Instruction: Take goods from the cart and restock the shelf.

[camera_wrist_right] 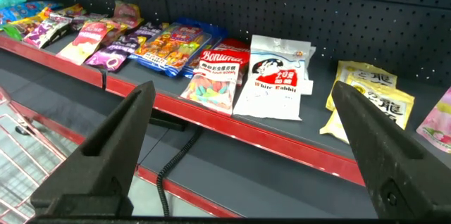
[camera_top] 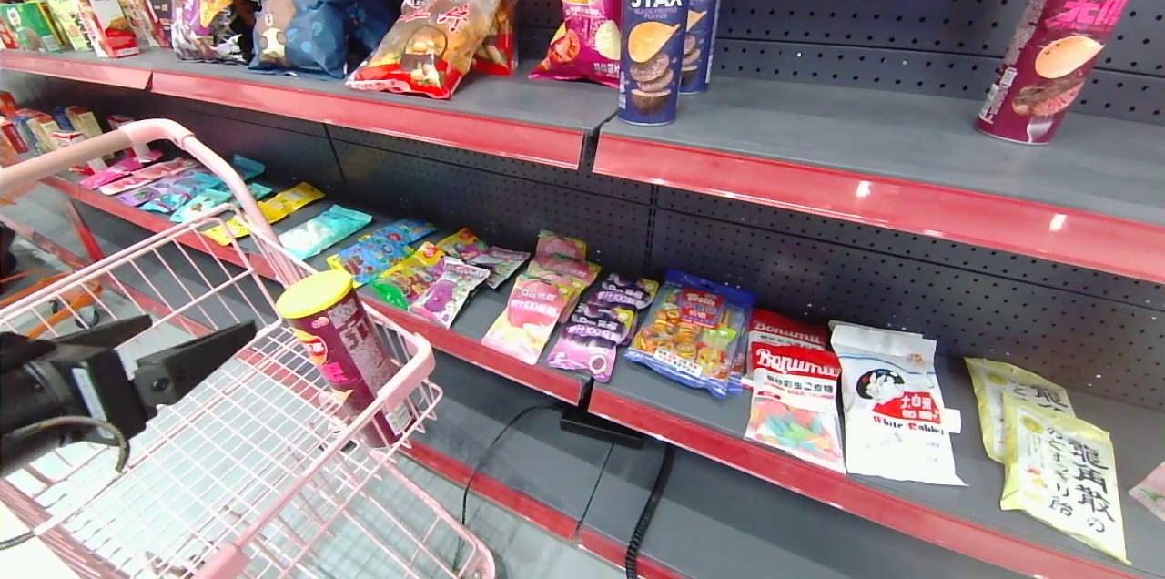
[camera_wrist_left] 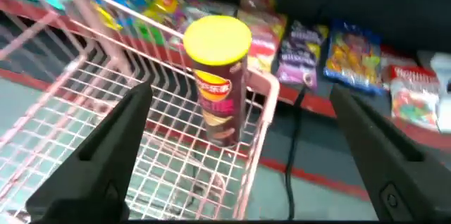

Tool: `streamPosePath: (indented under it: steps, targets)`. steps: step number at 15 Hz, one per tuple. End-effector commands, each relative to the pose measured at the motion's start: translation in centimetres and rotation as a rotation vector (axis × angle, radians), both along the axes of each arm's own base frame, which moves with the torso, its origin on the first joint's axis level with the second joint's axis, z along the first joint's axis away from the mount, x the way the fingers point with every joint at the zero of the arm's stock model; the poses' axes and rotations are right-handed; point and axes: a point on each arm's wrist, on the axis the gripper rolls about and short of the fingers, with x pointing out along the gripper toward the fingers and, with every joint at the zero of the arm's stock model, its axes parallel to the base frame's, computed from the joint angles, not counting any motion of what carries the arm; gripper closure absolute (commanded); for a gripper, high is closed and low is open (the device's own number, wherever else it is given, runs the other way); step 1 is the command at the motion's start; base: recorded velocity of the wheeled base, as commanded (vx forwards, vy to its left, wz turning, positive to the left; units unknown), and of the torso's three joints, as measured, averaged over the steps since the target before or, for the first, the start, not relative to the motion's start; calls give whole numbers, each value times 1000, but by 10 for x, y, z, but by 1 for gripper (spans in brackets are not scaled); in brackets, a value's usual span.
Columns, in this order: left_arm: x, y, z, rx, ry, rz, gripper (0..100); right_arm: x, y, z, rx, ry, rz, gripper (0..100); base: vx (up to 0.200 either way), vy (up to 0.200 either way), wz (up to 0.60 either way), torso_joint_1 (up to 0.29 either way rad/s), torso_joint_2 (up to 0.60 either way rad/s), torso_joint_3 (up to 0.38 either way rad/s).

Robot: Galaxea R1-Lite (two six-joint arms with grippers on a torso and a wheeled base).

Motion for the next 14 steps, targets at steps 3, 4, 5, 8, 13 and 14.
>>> streamPosePath:
  steps: [3,4,5,8,13,14]
  targets:
    - [43,15,-32,15,123,-32,0,0,0,0,1,1,0,0,0,0,0,0,0,0]
    - [43,14,-33,12,127,-44,0,0,0,0,1,1,0,0,0,0,0,0,0,0]
    - [44,14,-37,2,142,-69,0,0,0,0,1,1,0,0,0,0,0,0,0,0]
    - [54,19,-51,-18,200,-70,0,0,0,0,1,1,0,0,0,0,0,0,0,0]
    - [71,21,-60,-31,184,-110,0,0,0,0,1,1,0,0,0,0,0,0,0,0]
    - [75,21,-63,-23,187,-123,0,0,0,0,1,1,0,0,0,0,0,0,0,0]
